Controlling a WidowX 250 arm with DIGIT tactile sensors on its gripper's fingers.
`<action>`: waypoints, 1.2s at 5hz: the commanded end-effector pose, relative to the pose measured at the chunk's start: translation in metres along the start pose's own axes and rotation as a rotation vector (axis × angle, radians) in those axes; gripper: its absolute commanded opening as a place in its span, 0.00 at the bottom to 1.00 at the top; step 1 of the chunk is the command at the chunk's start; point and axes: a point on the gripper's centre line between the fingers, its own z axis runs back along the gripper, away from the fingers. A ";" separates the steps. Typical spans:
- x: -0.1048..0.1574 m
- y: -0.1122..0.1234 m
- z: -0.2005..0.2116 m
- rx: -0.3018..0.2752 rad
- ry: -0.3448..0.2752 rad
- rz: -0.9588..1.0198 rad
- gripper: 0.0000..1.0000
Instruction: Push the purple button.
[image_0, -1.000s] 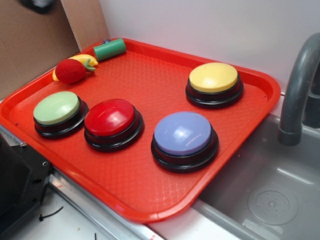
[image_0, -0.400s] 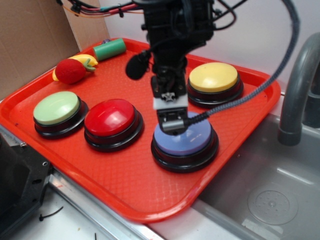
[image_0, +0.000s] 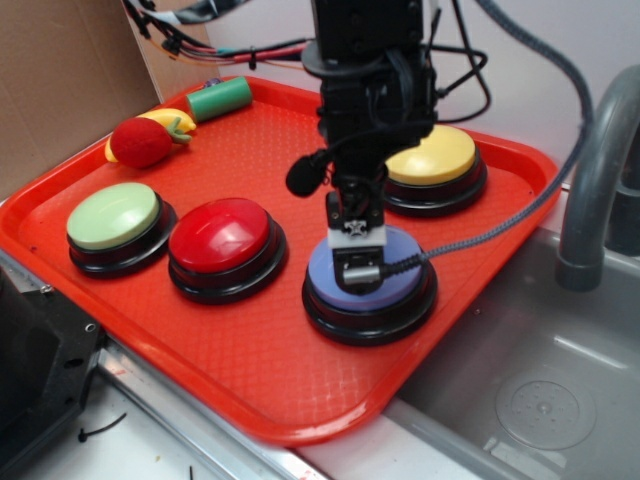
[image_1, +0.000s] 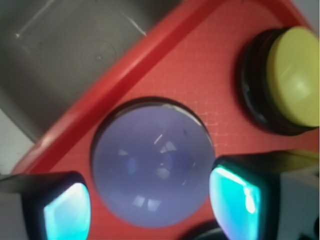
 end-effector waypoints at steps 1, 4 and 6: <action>-0.005 -0.012 -0.026 -0.026 0.007 0.003 1.00; 0.000 -0.018 0.000 -0.037 0.047 -0.036 1.00; -0.001 -0.019 0.023 -0.056 0.054 0.009 1.00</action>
